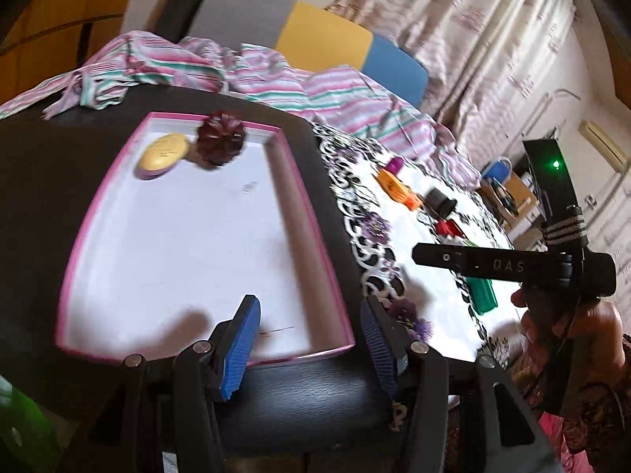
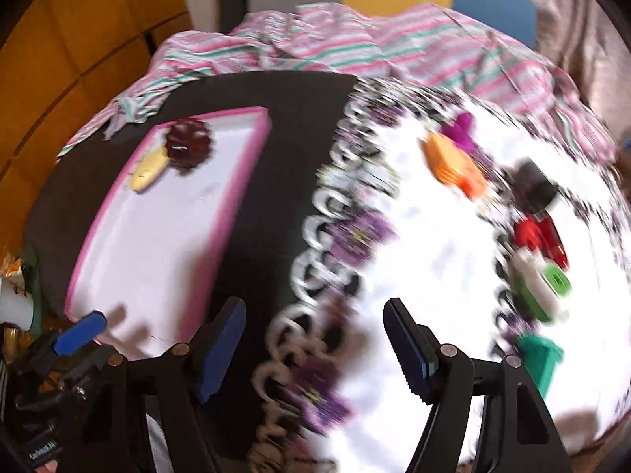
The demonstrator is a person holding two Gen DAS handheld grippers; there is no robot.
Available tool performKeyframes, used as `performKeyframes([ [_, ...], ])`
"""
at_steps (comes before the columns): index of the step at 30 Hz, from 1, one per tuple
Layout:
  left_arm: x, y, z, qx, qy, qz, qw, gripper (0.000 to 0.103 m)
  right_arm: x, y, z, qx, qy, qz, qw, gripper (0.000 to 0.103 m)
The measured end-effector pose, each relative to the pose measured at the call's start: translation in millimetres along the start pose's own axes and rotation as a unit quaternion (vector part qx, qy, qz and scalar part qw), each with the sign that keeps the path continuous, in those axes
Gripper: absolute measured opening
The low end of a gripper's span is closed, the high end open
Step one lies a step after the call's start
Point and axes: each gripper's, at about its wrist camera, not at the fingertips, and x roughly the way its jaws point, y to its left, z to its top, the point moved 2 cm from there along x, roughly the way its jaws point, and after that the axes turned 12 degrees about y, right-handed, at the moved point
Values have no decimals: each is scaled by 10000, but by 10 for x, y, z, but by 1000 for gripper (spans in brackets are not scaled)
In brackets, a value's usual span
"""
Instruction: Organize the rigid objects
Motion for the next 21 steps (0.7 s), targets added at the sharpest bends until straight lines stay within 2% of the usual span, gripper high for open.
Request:
performKeyframes([
  [3,40,-118,15,155,49,-45,9999,53,-1,-318,-72,589,114,220,9980,73],
  [7,85,-232,11,310,127,-62,9994,54,-15,-715,-155,1397,197,406,9892,74],
  [10,106,-250,4,354,165,-51,9992,54,-63,-968,-224,1877,257,366,9812,78],
  [17,139,-226,-17,248,210,-149,9994,54,-261,-1522,-310,2437,310,-93,9693,78],
  [19,132,-242,-24,272,198,-180,9993,54,-241,-1649,-314,2521,532,-242,9659,78],
  [21,117,-255,-30,300,179,-193,9992,54,-151,-1782,-319,2627,851,-146,9610,78],
])
